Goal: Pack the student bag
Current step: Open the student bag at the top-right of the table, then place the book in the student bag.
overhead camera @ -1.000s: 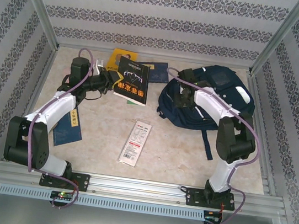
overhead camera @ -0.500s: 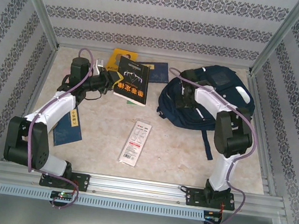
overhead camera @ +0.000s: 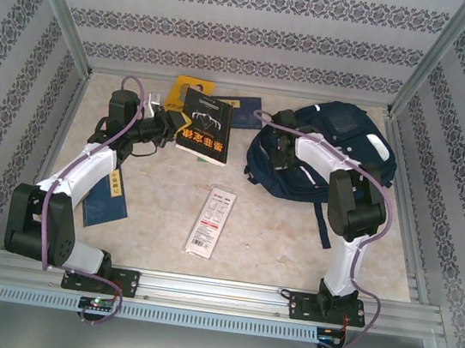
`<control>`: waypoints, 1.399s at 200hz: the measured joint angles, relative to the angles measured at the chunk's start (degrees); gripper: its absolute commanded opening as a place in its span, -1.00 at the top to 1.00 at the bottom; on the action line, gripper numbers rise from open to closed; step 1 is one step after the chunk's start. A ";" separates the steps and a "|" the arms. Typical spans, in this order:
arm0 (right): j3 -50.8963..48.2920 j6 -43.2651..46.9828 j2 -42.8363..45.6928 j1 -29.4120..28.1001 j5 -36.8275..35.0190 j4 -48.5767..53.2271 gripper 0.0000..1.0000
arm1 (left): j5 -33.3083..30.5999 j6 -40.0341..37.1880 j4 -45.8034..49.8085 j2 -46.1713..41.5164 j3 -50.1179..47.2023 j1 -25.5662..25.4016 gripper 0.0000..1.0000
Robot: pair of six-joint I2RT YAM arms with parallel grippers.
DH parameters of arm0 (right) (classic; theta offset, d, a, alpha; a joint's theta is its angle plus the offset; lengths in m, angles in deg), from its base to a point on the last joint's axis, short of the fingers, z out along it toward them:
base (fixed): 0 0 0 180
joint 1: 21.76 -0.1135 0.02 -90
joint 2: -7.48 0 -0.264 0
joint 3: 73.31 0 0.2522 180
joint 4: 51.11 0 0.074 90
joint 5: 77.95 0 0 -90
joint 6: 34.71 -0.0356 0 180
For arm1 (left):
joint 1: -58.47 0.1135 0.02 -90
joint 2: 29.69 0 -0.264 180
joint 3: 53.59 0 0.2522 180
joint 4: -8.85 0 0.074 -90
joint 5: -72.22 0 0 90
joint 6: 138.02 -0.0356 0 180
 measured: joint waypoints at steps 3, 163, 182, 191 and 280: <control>0.00 0.00 0.17 -0.09 0.02 0.04 1.00 | 0.00 -0.02 0.00 0.00 -0.09 0.00 1.00; 9.05 -12.31 14.12 0.35 23.43 6.51 1.00 | -13.88 -1.53 -4.81 13.53 0.37 -17.29 1.00; 9.05 -14.08 15.93 2.43 26.71 6.23 1.00 | -16.17 0.13 -8.68 19.08 3.06 -19.85 1.00; 9.05 -15.13 16.87 3.39 28.15 5.97 1.00 | -16.90 1.07 -10.67 21.68 4.70 -20.87 1.00; 8.83 -22.91 19.19 7.08 33.20 2.16 1.00 | -21.97 8.81 -22.01 36.54 21.00 -28.35 1.00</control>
